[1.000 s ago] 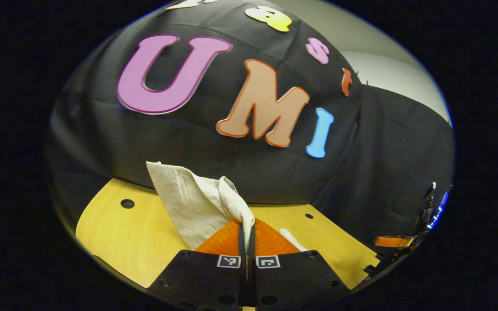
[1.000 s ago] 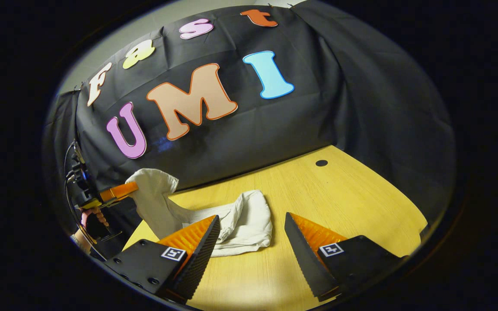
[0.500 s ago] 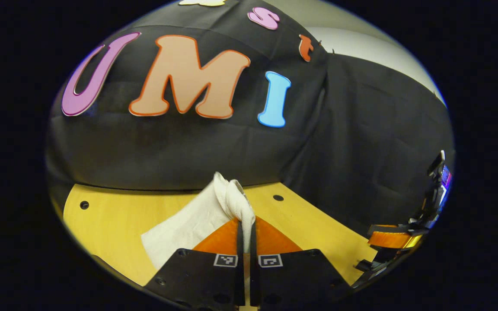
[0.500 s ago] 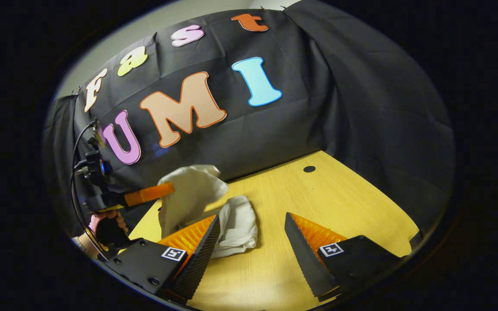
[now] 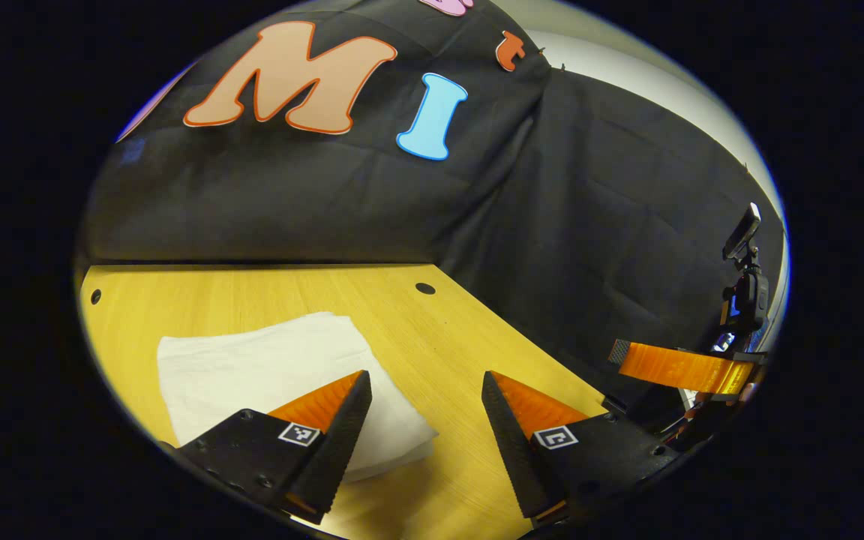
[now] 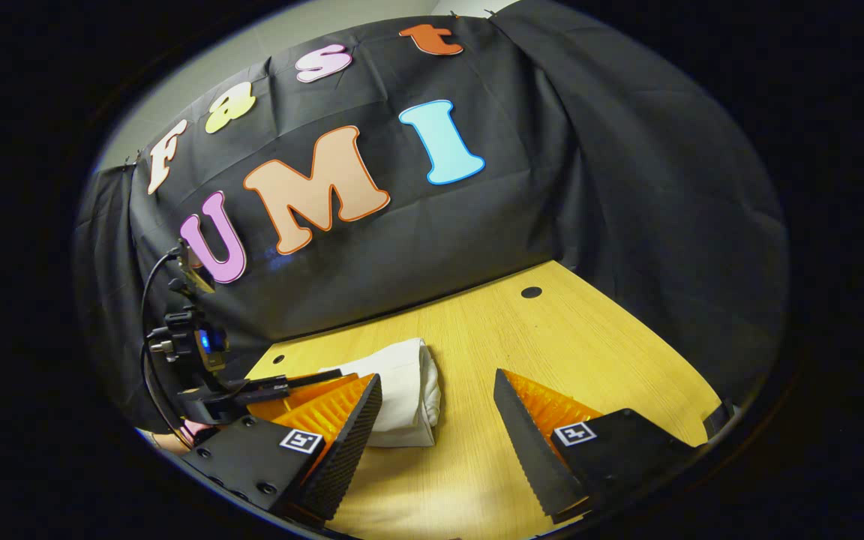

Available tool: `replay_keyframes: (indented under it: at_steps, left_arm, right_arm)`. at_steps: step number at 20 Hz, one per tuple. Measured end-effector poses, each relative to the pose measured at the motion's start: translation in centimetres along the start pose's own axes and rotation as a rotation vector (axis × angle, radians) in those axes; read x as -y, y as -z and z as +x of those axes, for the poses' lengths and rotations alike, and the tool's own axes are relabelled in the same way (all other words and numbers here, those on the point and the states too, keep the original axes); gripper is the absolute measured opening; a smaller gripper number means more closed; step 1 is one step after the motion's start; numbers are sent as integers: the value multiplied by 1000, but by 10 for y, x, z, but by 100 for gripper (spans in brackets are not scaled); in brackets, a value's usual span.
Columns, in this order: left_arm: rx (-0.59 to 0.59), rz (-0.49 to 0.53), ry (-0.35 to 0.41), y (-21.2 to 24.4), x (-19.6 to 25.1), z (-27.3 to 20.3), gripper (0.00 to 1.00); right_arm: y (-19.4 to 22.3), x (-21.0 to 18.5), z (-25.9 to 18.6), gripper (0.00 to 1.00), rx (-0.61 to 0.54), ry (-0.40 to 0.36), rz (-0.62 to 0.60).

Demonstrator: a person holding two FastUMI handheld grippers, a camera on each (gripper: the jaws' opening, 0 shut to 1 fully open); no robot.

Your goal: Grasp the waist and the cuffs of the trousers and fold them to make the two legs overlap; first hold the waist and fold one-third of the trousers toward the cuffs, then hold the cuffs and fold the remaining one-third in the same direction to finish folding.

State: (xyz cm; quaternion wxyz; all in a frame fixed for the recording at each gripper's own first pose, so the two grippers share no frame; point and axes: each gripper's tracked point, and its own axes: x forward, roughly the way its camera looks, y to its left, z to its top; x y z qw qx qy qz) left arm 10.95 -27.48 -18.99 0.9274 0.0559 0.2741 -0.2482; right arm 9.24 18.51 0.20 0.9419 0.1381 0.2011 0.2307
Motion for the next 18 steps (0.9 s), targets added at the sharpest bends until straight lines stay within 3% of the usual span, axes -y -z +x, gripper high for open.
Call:
replay_keyframes:
  at_steps: [5, 6, 7, 10, 13, 18]
  left_arm:
    - [51, -21, -183, -14, -45, -67, 88]
    - [67, -20, -225, -18, -56, -83, 92]
    - [83, -21, -272, -21, -68, -103, 87]
    - [115, -29, -387, -23, -97, -150, 87]
    - [149, -43, -461, -24, -116, -175, 87]
    - [163, -82, -505, -8, -125, -203, 87]
  right_arm:
    - [1, -28, -4, 96, -1, -61, 4]
    - [2, -36, -3, 96, 1, -78, 6]
    - [0, -42, -2, 96, 8, -93, 7]
    - [-3, -67, 6, 96, 14, -143, -1]
    - [-10, -90, 11, 96, 26, -191, -16]
    - [-14, -110, 16, 96, 33, -231, -36]
